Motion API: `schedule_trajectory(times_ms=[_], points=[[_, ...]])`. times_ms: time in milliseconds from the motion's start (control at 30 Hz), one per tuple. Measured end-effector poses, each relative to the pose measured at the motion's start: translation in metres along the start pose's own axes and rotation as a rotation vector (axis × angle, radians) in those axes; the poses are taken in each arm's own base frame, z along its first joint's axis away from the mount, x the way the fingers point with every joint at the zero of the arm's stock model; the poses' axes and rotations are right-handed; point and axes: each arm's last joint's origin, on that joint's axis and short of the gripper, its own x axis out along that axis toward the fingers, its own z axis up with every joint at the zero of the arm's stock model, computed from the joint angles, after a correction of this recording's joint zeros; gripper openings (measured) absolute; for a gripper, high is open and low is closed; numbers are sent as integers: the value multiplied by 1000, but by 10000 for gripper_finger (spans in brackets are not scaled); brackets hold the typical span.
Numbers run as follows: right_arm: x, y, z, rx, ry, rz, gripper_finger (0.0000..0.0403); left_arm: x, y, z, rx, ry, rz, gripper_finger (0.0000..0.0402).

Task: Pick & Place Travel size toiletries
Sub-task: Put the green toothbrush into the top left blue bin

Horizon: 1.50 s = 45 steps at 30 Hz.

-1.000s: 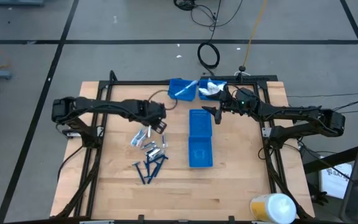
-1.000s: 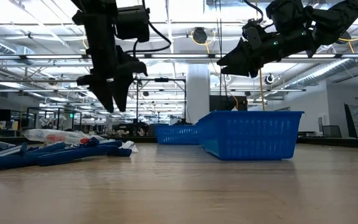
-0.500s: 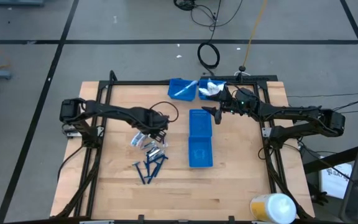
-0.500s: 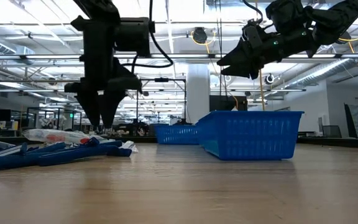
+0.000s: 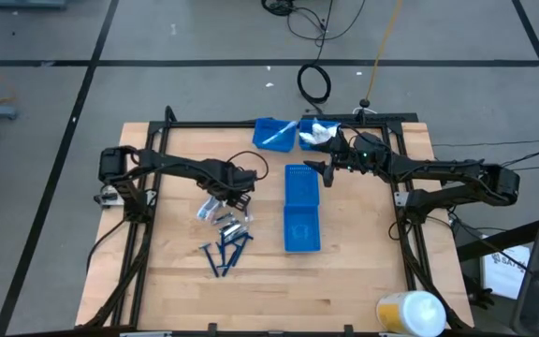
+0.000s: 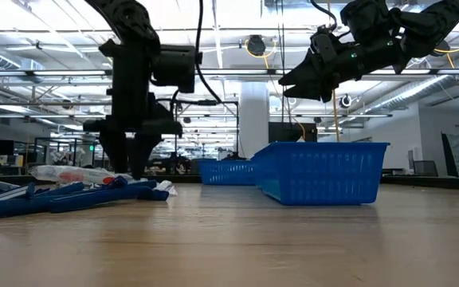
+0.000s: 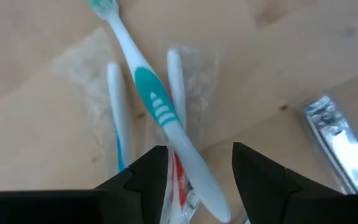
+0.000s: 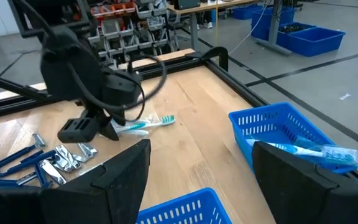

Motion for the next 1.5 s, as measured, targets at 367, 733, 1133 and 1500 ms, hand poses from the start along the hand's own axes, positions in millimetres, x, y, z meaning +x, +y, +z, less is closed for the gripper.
schedule_trajectory(times_ms=[367,733,1133,1500], points=[[0,0,0,0,3,0,267,5,2,3,-3,28,-4,101],[0,0,0,0,4,-2,267,-4,-3,11,52,-53,11,21],[0,0,0,-2,4,-3,267,-56,-24,43,313,-342,41,14],[0,0,-1,-6,14,-5,267,-76,-4,118,753,-726,94,7]])
